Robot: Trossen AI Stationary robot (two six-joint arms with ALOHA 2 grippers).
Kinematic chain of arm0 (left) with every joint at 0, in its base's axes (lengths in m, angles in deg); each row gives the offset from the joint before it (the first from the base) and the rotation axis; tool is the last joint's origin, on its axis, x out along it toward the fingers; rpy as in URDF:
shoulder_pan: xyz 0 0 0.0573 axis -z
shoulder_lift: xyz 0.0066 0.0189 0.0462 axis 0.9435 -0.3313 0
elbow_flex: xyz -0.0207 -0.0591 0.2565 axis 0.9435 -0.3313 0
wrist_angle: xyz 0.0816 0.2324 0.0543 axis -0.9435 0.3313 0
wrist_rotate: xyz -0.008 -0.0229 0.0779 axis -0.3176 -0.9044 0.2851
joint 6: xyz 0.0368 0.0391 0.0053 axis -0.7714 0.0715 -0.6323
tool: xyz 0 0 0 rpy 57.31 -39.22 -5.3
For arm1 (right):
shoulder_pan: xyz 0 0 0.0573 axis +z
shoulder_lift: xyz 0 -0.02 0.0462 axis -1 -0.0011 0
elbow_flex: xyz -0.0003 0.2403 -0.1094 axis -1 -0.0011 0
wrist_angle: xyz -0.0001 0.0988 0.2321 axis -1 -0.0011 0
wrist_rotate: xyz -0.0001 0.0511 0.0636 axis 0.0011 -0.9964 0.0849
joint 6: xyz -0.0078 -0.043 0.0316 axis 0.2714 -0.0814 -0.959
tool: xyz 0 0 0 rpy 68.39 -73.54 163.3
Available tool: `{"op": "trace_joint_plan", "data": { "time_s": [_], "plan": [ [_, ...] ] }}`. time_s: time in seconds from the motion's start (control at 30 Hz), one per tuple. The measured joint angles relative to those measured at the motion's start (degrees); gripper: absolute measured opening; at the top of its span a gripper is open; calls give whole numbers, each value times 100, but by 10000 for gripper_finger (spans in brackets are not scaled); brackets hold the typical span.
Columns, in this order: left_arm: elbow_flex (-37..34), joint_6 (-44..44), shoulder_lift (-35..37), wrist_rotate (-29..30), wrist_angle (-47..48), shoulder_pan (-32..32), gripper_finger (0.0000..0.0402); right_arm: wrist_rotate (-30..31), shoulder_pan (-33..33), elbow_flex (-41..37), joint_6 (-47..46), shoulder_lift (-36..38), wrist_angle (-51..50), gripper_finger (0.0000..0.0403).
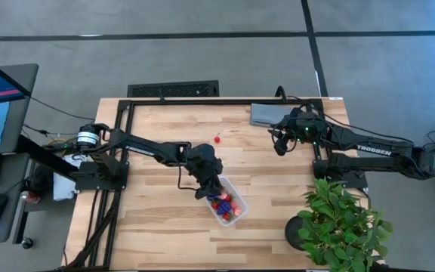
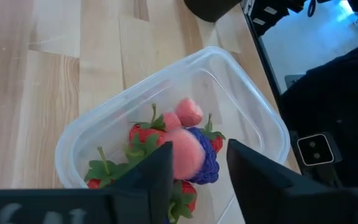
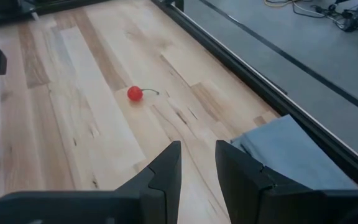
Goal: Pick and placing Produce into tupperware
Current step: Put the pink peach into the transparent bin, then put the red cherry into the transparent bin
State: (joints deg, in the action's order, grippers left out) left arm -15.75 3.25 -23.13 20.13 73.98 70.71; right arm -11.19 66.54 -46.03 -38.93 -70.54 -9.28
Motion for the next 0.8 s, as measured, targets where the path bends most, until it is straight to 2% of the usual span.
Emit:
{"op": "trace_joint_plan", "data": {
  "time_s": [0.2, 0.47, 0.57, 0.73, 0.8],
  "plan": [
    [0, -80, 0, -80, 0, -17, 161, 0, 0, 0, -9, 0, 0, 122],
    [0, -521, 395, 90, 221, -372, 154, 0, 0, 0, -116, 0, 2, 122],
    [0, -896, 679, 637, 599, -665, 154, 0, 0, 0, -162, 0, 2, 122],
    [2, -1546, 846, 2406, 1288, -1160, 153, 0, 4, 0, -279, 0, 42, 122],
    [0, -1679, 810, 2878, 1379, -1367, 153, 0, 4, 0, -327, 0, 89, 122]
  ]
}}
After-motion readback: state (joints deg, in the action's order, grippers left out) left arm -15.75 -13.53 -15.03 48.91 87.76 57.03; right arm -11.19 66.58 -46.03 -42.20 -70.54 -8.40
